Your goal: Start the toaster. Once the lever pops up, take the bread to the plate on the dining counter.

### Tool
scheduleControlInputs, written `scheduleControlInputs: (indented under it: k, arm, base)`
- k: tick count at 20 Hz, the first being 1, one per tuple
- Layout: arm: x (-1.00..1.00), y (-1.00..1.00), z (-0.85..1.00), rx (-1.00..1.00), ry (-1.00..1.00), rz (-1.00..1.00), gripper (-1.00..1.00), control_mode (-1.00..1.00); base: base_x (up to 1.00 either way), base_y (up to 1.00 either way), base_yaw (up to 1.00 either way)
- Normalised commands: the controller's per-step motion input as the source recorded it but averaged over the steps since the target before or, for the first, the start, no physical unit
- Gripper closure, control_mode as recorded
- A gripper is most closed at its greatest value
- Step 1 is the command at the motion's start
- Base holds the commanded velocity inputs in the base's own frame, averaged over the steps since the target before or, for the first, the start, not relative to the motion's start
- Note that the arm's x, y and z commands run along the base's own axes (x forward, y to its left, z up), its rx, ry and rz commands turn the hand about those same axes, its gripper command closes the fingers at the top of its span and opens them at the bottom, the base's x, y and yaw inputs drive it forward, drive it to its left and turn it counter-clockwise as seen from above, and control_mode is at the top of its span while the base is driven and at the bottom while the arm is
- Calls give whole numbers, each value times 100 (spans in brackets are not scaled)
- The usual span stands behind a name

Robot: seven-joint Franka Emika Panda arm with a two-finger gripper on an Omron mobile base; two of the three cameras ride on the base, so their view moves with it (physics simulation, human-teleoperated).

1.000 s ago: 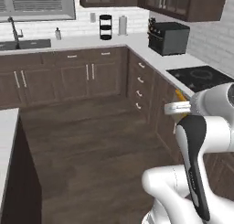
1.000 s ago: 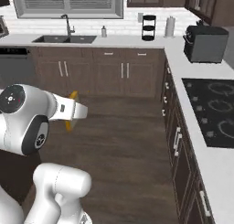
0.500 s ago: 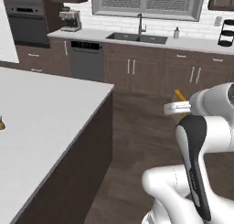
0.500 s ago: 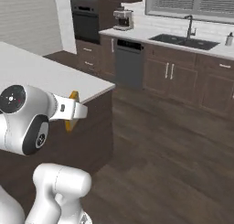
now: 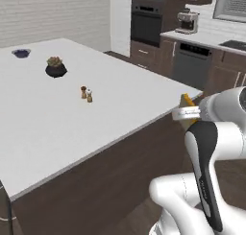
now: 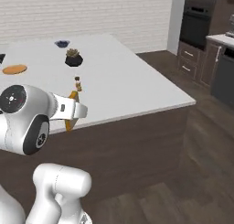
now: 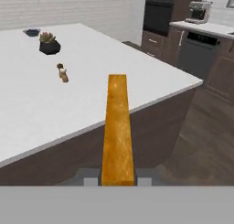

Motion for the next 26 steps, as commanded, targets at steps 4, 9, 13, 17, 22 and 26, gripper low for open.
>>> scheduleControlInputs:
  k: [4,9,13,17,22,26]
  arm:
    - [0,0,0,0,0,0,100,100]
    - [0,0,0,0,0,0,100,100]
    - [0,0,0,0,0,0,100,100]
    - [0,0,0,0,0,0,100,100]
    - [0,0,0,0,0,0,100,100]
    - [0,0,0,0,0,0,100,100]
  base:
    - [-8,28,58]
    - [-6,53,39]
    - [-1,100,13]
    - [0,100,9]
    - [0,100,6]
    - [0,100,3]
